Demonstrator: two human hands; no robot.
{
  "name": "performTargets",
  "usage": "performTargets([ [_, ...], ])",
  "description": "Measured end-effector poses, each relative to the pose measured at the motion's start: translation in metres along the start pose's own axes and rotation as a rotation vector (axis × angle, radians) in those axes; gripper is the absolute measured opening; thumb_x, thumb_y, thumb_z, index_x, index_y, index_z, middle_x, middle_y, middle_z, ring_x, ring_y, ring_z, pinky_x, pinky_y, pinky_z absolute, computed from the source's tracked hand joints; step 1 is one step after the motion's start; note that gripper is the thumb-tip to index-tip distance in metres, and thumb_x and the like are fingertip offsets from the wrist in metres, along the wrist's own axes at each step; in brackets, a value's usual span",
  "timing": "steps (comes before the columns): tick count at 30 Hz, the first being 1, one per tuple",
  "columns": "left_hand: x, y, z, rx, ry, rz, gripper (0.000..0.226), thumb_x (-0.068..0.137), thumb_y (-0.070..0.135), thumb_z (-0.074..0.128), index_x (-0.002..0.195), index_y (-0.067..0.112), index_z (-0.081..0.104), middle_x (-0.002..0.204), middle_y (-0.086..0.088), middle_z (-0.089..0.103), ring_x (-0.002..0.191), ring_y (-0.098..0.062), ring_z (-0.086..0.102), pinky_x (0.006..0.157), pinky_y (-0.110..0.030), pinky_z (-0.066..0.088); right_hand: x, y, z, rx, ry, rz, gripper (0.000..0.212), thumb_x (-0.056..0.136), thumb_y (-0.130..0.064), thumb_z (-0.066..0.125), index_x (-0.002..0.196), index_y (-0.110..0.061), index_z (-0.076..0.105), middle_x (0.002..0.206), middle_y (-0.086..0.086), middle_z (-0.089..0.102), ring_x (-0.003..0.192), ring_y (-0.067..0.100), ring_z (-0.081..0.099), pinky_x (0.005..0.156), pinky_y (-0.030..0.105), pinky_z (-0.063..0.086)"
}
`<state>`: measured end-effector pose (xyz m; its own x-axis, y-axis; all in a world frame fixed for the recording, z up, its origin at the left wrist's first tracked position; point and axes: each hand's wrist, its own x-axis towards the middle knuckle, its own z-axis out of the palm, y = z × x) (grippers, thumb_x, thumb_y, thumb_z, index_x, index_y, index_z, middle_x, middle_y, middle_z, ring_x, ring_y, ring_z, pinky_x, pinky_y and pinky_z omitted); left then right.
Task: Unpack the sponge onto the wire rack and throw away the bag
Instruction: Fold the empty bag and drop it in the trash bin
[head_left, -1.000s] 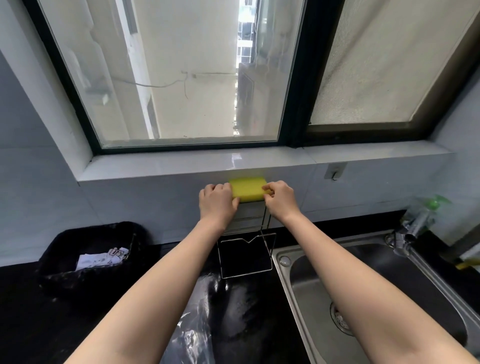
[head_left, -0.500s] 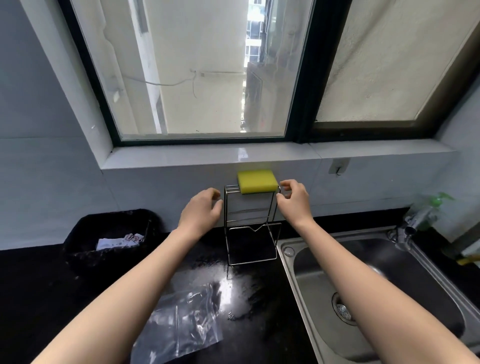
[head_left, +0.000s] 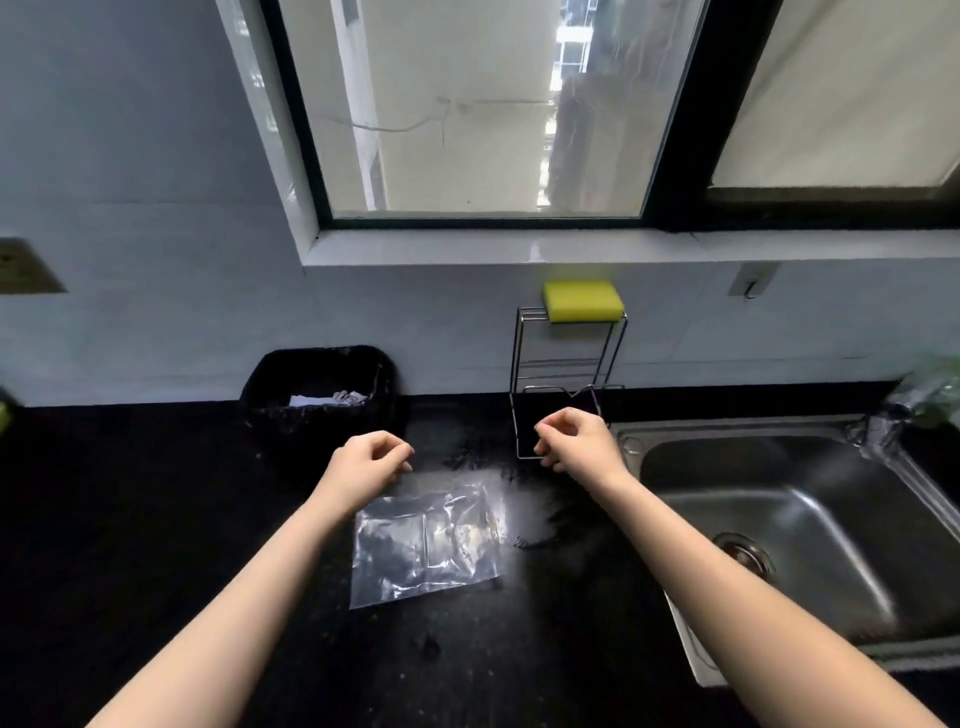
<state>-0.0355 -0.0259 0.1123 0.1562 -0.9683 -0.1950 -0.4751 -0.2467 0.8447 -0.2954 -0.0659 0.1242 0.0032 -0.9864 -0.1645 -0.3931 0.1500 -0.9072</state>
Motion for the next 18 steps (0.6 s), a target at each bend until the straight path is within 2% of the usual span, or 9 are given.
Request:
performTargets([
  [3, -0.022, -0.016, 0.001, -0.078, -0.013, -0.036, 0.015, 0.088, 0.023, 0.058, 0.086, 0.015, 0.07, 0.078, -0.001, 0.072, 0.065, -0.012, 0.063, 0.065, -0.024, 0.048, -0.013, 0.013, 0.016, 0.021, -0.057, 0.053, 0.011, 0.088, -0.012, 0.057, 0.078, -0.015, 0.06, 0.066, 0.004, 0.063, 0.05, 0.012, 0.055, 0.043, 0.016, 0.043],
  [6, -0.04, -0.036, 0.007, -0.088, -0.055, -0.062, 0.015, 0.088, 0.025, 0.058, 0.088, 0.017, 0.07, 0.083, 0.0, 0.073, 0.073, -0.012, 0.066, 0.067, -0.024, 0.048, -0.022, 0.035, 0.029, -0.002, -0.095, 0.121, 0.005, 0.086, -0.018, 0.061, 0.084, -0.015, 0.062, 0.07, 0.001, 0.064, 0.055, 0.01, 0.056, 0.052, 0.021, 0.046],
  [9, -0.05, -0.057, 0.01, -0.063, -0.065, -0.098, 0.014, 0.088, 0.025, 0.058, 0.089, 0.018, 0.07, 0.087, -0.001, 0.074, 0.078, -0.013, 0.067, 0.066, -0.024, 0.048, -0.027, 0.054, 0.049, -0.123, -0.141, 0.173, 0.017, 0.079, -0.033, 0.068, 0.083, -0.016, 0.065, 0.073, -0.002, 0.064, 0.063, 0.013, 0.056, 0.063, 0.03, 0.049],
  [11, -0.05, -0.068, 0.012, -0.055, -0.06, -0.124, 0.013, 0.088, 0.023, 0.058, 0.09, 0.018, 0.07, 0.09, -0.002, 0.073, 0.08, -0.014, 0.065, 0.066, -0.024, 0.047, -0.03, 0.061, 0.062, -0.179, -0.161, 0.196, 0.026, 0.077, -0.036, 0.071, 0.083, -0.011, 0.065, 0.075, -0.001, 0.064, 0.062, 0.012, 0.056, 0.059, 0.017, 0.047],
  [12, -0.05, -0.072, 0.012, -0.049, -0.058, -0.131, 0.011, 0.087, 0.023, 0.059, 0.09, 0.02, 0.07, 0.091, -0.002, 0.073, 0.081, -0.015, 0.064, 0.068, -0.025, 0.046, -0.031, 0.062, 0.068, -0.2, -0.171, 0.211, 0.027, 0.077, -0.036, 0.071, 0.082, -0.01, 0.063, 0.075, -0.001, 0.063, 0.06, 0.012, 0.056, 0.053, 0.011, 0.043],
  [13, -0.049, -0.075, 0.013, -0.042, -0.056, -0.139, 0.01, 0.087, 0.023, 0.06, 0.089, 0.022, 0.069, 0.092, -0.002, 0.073, 0.082, -0.015, 0.063, 0.07, -0.026, 0.046, -0.032, 0.063, 0.074, -0.225, -0.183, 0.222, 0.027, 0.077, -0.036, 0.072, 0.078, -0.011, 0.061, 0.074, 0.0, 0.062, 0.062, 0.013, 0.057, 0.053, 0.012, 0.042],
  [15, -0.047, -0.081, 0.015, -0.031, -0.045, -0.15, 0.008, 0.086, 0.023, 0.061, 0.087, 0.025, 0.068, 0.094, -0.002, 0.073, 0.086, -0.017, 0.064, 0.078, -0.03, 0.049, -0.031, 0.066, 0.085, -0.278, -0.201, 0.242, 0.029, 0.077, -0.035, 0.072, 0.063, -0.015, 0.055, 0.076, 0.002, 0.061, 0.072, 0.016, 0.055, 0.064, 0.022, 0.04],
  [17, -0.045, -0.083, 0.018, -0.028, -0.027, -0.172, 0.007, 0.085, 0.021, 0.062, 0.084, 0.027, 0.067, 0.095, -0.002, 0.073, 0.09, -0.019, 0.064, 0.087, -0.034, 0.048, -0.03, 0.069, 0.092, -0.283, -0.202, 0.267, 0.034, 0.078, -0.029, 0.071, 0.054, -0.018, 0.049, 0.072, 0.004, 0.06, 0.074, 0.017, 0.054, 0.066, 0.023, 0.037],
  [18, -0.045, -0.083, 0.019, -0.03, -0.025, -0.185, 0.008, 0.085, 0.021, 0.062, 0.084, 0.027, 0.066, 0.094, -0.002, 0.072, 0.088, -0.019, 0.063, 0.086, -0.033, 0.048, -0.029, 0.071, 0.094, -0.272, -0.199, 0.277, 0.034, 0.079, -0.026, 0.071, 0.053, -0.019, 0.05, 0.066, 0.003, 0.059, 0.074, 0.016, 0.054, 0.067, 0.023, 0.037],
])
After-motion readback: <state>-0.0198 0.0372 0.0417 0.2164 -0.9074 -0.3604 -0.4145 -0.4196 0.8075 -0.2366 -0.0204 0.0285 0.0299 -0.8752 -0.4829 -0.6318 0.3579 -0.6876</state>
